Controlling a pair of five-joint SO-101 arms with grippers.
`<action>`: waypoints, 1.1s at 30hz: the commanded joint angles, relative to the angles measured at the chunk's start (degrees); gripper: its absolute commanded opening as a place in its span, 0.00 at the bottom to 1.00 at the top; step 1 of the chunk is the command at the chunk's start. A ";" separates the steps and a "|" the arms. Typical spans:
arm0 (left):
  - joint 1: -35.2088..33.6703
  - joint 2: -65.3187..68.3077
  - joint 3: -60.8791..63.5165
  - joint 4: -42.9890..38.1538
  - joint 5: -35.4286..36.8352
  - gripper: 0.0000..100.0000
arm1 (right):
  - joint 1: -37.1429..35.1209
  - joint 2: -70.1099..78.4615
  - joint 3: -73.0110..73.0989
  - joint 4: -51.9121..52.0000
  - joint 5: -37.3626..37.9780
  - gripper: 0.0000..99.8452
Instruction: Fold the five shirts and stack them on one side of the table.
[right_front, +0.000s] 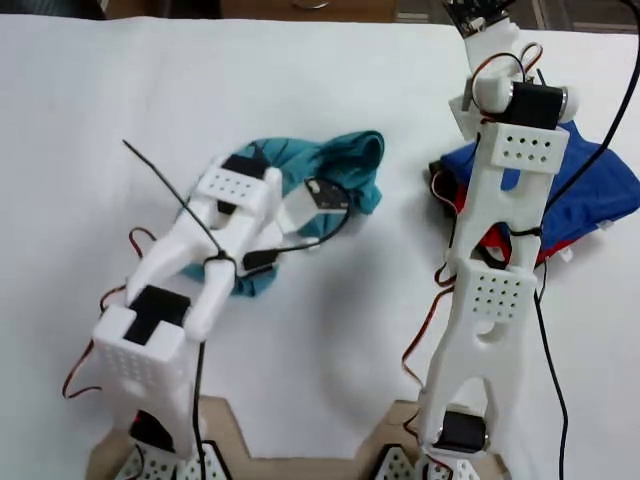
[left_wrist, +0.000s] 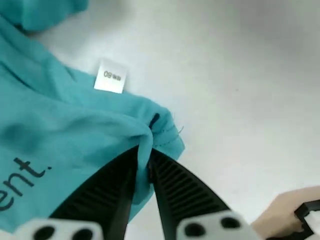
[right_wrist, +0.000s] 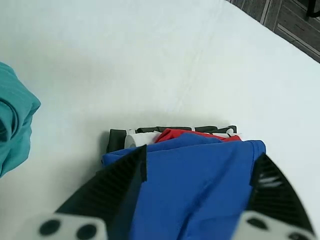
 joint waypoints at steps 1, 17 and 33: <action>-0.97 -2.81 -4.53 3.25 0.00 0.02 | -0.04 -1.89 -0.70 0.75 0.18 0.32; -13.19 -11.96 -22.20 12.92 -4.31 0.02 | -1.63 -1.45 -0.09 0.84 -3.34 0.33; -36.40 -15.91 -42.15 17.93 -15.30 0.02 | -19.56 4.70 8.18 0.66 -6.59 0.35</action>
